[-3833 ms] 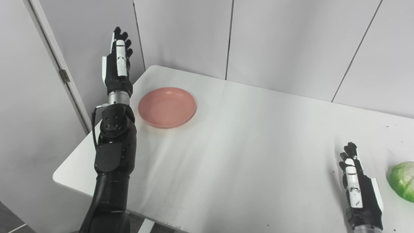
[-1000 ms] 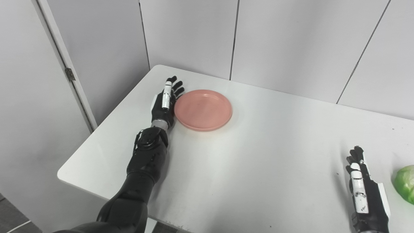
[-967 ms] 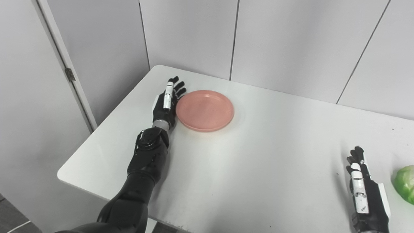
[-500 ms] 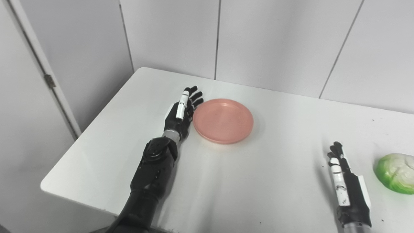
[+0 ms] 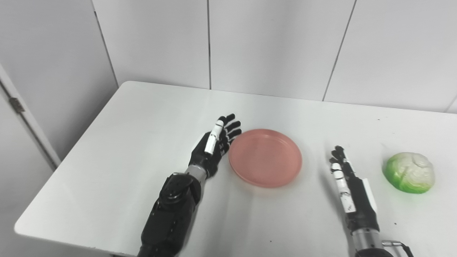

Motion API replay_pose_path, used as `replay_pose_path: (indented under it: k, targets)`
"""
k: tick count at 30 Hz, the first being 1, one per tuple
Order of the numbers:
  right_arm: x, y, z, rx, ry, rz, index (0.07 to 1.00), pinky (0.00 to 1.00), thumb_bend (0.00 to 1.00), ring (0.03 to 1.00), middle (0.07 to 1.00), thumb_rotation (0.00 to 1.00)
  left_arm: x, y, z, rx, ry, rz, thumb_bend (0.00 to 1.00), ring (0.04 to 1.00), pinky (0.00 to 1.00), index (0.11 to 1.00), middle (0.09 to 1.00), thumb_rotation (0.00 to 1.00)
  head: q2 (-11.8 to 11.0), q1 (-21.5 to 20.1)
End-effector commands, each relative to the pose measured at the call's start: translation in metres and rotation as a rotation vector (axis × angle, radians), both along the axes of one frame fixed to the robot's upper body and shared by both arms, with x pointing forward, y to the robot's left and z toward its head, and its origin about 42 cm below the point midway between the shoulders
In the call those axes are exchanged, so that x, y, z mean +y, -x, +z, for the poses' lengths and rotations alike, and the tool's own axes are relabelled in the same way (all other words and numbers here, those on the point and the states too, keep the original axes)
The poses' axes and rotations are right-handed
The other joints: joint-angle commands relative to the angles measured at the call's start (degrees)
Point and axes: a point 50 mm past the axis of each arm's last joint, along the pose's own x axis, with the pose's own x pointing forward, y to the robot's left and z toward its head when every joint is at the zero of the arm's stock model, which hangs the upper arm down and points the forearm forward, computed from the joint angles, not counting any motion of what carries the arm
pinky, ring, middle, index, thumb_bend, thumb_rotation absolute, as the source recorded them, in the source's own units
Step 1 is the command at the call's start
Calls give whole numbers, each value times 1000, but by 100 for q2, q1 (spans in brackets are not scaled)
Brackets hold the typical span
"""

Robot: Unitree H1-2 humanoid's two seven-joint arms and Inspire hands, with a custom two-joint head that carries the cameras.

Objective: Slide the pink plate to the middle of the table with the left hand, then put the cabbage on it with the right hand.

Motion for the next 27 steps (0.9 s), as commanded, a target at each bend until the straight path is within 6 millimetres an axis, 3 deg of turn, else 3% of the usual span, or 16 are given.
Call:
replay_pose_path:
  k: [1,7,16,23,26,27]
  targets:
    - [10,4,-11,10,-21,2,947,920,261,919,938,1000,-4,6,-5,33,-9,-20,410,901,895,903,903,1000,-7,7]
    - [14,3,-13,5,-24,9,946,921,286,921,942,1000,-6,25,-18,63,21,-28,409,905,911,905,904,1000,72,-338]
    - [16,2,-13,8,-12,-7,937,900,294,915,932,1000,2,28,-28,70,12,-16,402,910,921,910,913,1000,114,-586]
    - [11,-1,-6,-18,16,-53,933,883,285,910,930,1000,6,30,-33,53,-17,-8,414,918,923,915,919,1000,159,-1028]
    - [8,-2,2,-50,67,-78,924,880,318,913,919,1000,8,30,-35,47,-19,-8,417,913,918,912,915,1000,140,-1248]
    - [8,-3,5,-61,87,-85,928,863,379,909,917,1000,9,30,-36,45,-19,-9,420,916,926,916,918,1000,140,-1248]
